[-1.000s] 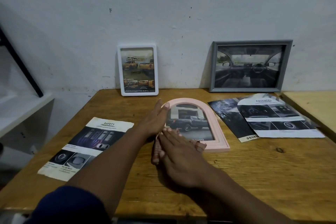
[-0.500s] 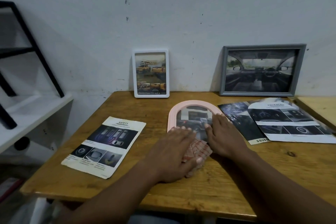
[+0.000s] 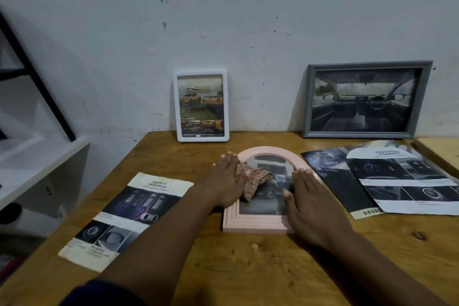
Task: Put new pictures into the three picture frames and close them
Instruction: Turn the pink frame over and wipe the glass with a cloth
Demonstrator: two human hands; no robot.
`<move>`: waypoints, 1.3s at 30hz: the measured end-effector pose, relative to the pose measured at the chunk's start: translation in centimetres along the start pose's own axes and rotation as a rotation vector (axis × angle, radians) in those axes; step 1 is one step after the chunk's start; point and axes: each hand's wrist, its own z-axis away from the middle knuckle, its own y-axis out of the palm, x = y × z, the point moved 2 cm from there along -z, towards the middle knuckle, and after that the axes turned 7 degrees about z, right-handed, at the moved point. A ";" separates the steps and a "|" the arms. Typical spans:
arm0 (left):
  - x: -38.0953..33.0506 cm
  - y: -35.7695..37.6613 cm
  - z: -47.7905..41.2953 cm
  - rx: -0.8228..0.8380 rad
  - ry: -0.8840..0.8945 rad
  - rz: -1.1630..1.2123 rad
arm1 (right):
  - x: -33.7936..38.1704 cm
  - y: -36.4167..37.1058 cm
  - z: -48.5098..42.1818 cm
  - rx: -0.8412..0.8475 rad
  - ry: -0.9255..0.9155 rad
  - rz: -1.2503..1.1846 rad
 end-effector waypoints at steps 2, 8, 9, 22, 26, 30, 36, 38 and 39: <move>-0.5 -0.3 -1.9 0.007 -0.003 -0.045 | 0.0 0.2 -0.1 -0.011 0.003 0.010; -1.1 -0.3 -5.9 -0.029 0.030 -0.023 | 0.2 -0.9 -0.5 0.045 -0.002 0.024; -1.0 -0.2 -5.9 -0.050 0.029 0.027 | 0.3 -1.6 -0.9 0.046 0.004 0.010; 0.0 1.0 1.5 -0.252 -0.050 0.187 | 6.2 -0.4 -11.9 0.040 -0.379 -0.055; -0.8 0.7 1.9 -0.191 -0.009 0.112 | 2.9 -1.5 -12.5 0.033 -0.184 0.000; -1.4 0.5 1.9 -0.112 -0.045 0.169 | -1.2 -2.7 -10.7 0.030 -0.018 0.032; -1.5 0.7 1.6 -0.116 -0.100 0.206 | -2.6 -4.7 -5.7 0.015 0.044 0.038; -1.6 0.6 1.7 -0.140 -0.101 0.189 | -3.2 -6.4 -3.7 0.038 0.048 0.014; -1.6 0.5 1.7 -0.170 -0.092 0.172 | -3.6 -7.4 -2.6 0.044 0.045 0.000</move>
